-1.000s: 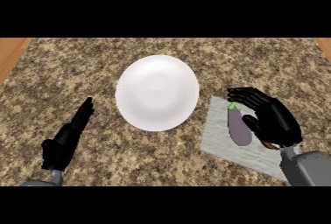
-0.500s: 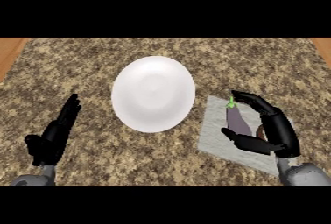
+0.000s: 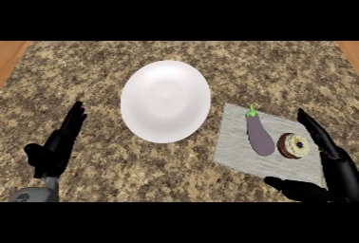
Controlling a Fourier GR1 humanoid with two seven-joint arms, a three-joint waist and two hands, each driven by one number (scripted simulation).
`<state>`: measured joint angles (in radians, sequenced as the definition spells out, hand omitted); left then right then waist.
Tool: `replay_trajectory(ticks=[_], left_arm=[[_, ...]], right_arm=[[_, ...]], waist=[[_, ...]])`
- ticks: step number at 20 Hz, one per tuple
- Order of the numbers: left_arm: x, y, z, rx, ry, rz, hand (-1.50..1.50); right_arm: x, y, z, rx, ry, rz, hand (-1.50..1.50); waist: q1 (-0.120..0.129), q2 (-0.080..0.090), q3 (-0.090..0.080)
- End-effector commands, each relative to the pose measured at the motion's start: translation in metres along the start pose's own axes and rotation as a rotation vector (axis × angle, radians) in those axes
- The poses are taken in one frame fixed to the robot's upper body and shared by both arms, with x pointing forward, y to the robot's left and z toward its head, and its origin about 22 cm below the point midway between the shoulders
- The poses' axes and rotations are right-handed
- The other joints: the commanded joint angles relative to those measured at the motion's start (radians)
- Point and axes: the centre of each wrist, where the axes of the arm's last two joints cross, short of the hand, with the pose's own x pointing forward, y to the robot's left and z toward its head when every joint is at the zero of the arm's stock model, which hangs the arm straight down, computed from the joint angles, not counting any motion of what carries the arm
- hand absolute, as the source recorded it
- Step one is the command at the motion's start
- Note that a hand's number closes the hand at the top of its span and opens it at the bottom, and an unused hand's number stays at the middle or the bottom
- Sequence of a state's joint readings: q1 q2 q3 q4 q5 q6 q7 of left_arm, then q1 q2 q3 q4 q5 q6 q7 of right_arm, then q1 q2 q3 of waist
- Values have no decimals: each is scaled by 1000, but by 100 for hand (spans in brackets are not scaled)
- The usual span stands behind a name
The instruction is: Pick the cupcake from the placemat and place it in the plate
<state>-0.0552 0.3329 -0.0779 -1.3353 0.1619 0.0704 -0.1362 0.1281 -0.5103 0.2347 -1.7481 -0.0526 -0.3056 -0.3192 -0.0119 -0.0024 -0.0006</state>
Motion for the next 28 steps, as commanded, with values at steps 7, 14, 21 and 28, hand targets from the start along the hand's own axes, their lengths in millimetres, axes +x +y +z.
replay_trajectory(ticks=[7, 14, 21, 28], left_arm=[[11, -11, -10, 0, -16, 0, 0], [-11, 3, 5, -13, 5, 15, 0], [2, -7, -4, -11, 6, -8, 0], [6, 7, -2, -9, -14, 4, 0]], right_arm=[[29, -60, 7, 219, 232, 430, -150], [58, -63, -3, 363, 388, 495, -150], [31, -52, -18, 395, 492, 585, -150], [16, -56, -41, 441, 563, 649, -150]], waist=[[-1, 0, -2], [6, 1, 0], [13, 2, 1], [16, 3, 1]])
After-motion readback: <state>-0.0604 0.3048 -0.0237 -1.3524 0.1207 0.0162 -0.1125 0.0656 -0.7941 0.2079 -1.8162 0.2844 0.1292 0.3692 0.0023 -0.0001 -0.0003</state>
